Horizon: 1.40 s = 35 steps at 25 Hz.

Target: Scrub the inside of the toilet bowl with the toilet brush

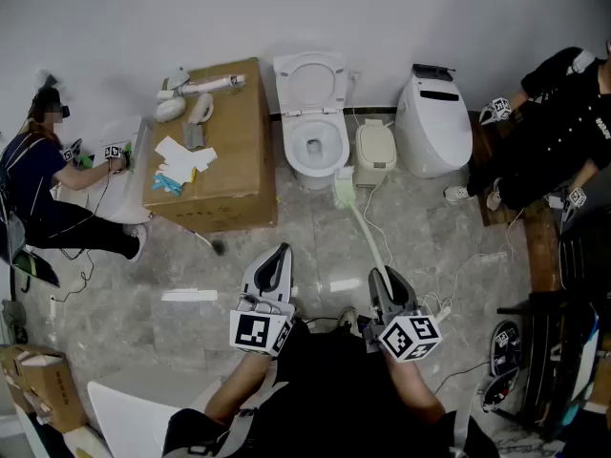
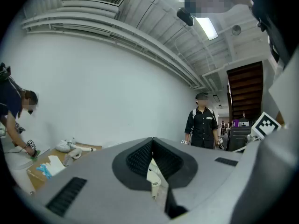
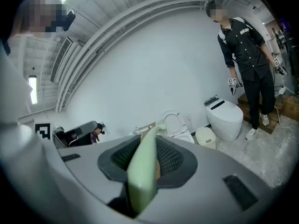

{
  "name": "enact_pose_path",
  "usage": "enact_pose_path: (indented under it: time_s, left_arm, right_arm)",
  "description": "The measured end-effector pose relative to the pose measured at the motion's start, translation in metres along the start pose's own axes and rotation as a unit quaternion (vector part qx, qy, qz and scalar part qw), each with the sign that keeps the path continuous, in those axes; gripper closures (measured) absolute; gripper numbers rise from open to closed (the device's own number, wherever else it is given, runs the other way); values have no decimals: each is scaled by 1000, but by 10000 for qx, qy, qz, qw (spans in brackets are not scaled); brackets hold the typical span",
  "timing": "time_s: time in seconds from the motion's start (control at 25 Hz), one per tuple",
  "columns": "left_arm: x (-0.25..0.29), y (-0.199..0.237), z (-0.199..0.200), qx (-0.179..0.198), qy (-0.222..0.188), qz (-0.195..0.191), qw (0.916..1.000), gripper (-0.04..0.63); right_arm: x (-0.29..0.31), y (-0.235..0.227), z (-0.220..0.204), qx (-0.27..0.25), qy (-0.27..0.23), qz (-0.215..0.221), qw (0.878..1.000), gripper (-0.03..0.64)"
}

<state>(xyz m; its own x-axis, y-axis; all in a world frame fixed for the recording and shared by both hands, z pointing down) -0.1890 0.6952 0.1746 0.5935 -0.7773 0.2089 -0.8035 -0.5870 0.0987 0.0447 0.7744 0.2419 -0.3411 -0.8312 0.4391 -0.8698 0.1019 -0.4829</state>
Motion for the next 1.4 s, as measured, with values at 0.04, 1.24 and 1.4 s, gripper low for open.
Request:
enact_pose_path:
  time_s: [0.04,1.24,1.4]
  left_arm:
    - [0,2,0,5,0,-3,10000,586]
    - [50,112,-15,-51,369,-457,9983,586]
    - [97,125,-7,-22,429,-389,9983,587]
  right_arm:
    - [2,1,0,-1,2,-1,10000,503]
    - [113,33,6,573,-8,-432,9974,503]
    - [149,7,30,654,78,-384,9971,503]
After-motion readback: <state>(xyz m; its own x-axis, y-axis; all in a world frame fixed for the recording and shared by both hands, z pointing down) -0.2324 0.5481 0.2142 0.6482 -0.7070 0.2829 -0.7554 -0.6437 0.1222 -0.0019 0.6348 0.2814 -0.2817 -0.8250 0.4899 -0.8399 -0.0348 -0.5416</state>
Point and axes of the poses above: the fingertips, and each gripper's own axes: x forward along the fingers, y to its left, z out of its top, the point moved 6 cm from there along -x, backward along the fingers, and after that the axes turned 12 degrees about y, right-handed, at the moved point
